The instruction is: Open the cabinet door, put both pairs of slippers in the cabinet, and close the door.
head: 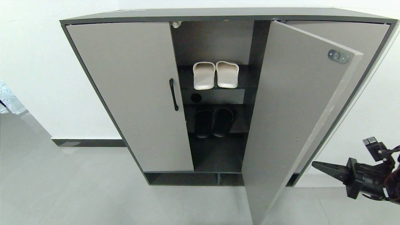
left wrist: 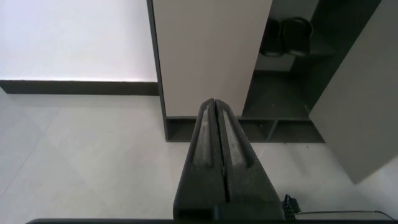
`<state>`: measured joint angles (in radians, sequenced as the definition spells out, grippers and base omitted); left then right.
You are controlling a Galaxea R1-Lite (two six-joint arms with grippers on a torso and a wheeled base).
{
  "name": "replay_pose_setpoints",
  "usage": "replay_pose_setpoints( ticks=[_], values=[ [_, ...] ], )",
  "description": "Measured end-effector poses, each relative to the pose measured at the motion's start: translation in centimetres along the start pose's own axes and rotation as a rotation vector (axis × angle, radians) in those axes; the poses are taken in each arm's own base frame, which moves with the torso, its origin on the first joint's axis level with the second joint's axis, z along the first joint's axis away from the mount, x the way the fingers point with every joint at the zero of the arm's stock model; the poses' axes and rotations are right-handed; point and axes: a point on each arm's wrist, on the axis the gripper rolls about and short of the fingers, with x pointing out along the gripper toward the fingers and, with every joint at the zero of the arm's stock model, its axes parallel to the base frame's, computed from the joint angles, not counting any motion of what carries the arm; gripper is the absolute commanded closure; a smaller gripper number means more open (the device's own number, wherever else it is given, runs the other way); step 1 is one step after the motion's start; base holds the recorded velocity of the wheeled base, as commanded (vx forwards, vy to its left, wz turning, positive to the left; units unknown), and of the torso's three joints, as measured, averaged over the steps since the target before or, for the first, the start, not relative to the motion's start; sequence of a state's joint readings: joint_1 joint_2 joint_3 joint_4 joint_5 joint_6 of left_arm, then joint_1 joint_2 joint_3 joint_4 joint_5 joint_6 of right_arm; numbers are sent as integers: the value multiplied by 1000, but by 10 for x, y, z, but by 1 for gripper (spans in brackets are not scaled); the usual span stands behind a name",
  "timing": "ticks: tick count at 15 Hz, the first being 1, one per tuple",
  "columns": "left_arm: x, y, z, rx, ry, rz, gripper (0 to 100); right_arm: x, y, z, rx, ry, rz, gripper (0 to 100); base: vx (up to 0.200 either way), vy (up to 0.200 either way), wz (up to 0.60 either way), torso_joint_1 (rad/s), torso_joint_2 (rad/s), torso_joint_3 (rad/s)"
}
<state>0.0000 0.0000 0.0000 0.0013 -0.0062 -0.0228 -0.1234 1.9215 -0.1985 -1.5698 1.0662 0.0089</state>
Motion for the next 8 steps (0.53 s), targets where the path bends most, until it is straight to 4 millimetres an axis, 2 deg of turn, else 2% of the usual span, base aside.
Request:
replay_pose_setpoints(
  ticks=[3,5,8],
  values=[
    [0,0,0,0,0,0,100,35,23,-7,-4,40,-48,100,-200,0,0,2,2,-1],
    [0,0,0,0,0,0,100,53,40,-9,-23,59,-14,100,-200,0,0,5,5,2],
    [0,0,0,0,0,0,100,72,57,-13,-37,75,23,100,0,0,0,0,0,0]
  ],
)
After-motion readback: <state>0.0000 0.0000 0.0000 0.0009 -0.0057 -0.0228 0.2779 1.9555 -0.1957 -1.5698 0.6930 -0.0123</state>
